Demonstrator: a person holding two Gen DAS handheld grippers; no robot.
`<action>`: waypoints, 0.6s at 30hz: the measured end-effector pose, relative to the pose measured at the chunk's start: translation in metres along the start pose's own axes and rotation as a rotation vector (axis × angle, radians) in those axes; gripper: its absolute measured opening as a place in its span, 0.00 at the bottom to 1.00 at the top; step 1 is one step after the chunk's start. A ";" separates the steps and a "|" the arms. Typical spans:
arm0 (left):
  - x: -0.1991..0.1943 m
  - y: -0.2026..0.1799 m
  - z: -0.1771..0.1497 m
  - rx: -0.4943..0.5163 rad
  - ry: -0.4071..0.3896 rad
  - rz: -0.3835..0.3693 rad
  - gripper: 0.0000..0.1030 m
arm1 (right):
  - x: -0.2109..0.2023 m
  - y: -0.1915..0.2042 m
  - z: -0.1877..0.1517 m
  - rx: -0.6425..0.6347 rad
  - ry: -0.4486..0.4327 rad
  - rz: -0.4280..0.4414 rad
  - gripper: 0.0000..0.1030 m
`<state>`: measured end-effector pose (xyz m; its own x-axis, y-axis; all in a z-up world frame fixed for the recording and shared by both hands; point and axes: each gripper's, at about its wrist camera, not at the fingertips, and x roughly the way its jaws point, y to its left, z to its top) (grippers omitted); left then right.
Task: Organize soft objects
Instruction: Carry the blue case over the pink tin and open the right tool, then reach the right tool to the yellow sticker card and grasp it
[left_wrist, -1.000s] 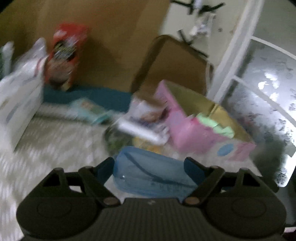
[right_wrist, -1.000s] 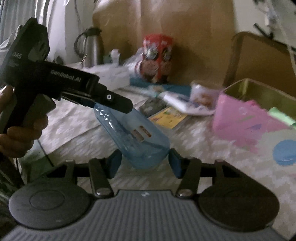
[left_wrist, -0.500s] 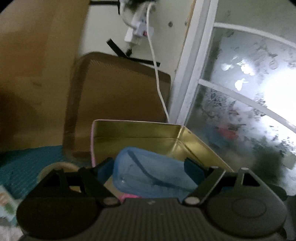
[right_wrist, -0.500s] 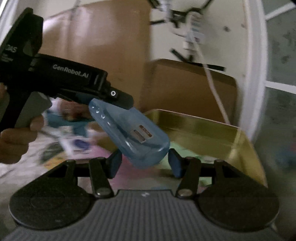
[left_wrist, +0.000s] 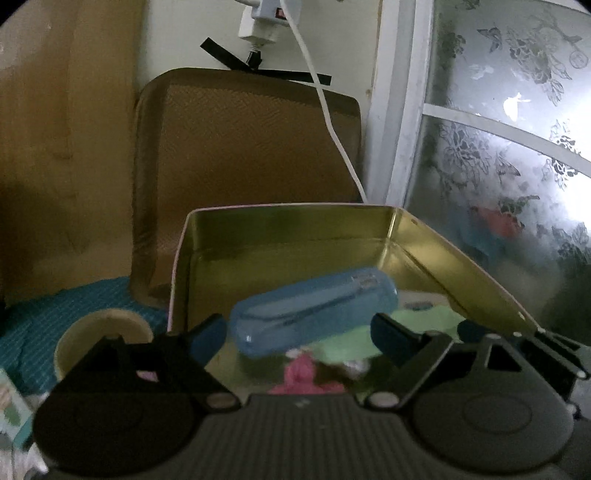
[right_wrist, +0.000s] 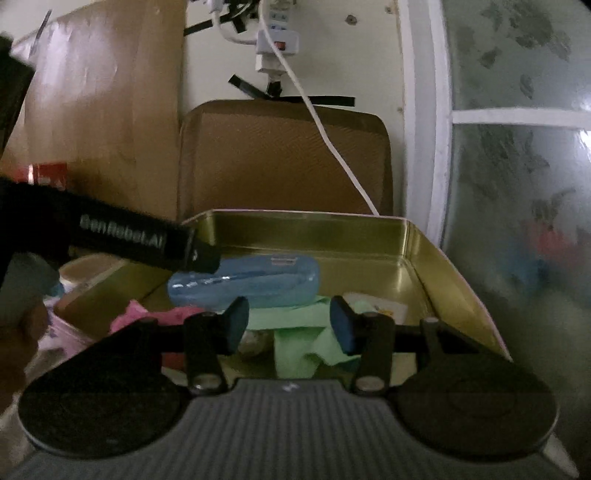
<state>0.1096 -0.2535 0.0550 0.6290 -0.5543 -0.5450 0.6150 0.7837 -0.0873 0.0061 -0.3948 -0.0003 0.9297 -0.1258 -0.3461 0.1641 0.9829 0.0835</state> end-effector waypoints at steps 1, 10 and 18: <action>-0.004 0.000 -0.001 -0.002 0.001 0.004 0.86 | -0.003 0.001 0.001 0.018 -0.005 -0.001 0.50; -0.057 0.013 -0.018 -0.010 0.005 0.047 0.86 | -0.041 0.013 -0.005 0.108 -0.023 -0.012 0.50; -0.095 0.027 -0.044 -0.042 0.020 0.086 0.86 | -0.065 0.041 -0.011 0.119 -0.019 0.015 0.50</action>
<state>0.0457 -0.1674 0.0677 0.6691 -0.4790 -0.5682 0.5382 0.8396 -0.0739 -0.0513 -0.3444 0.0151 0.9382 -0.1145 -0.3265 0.1868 0.9620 0.1992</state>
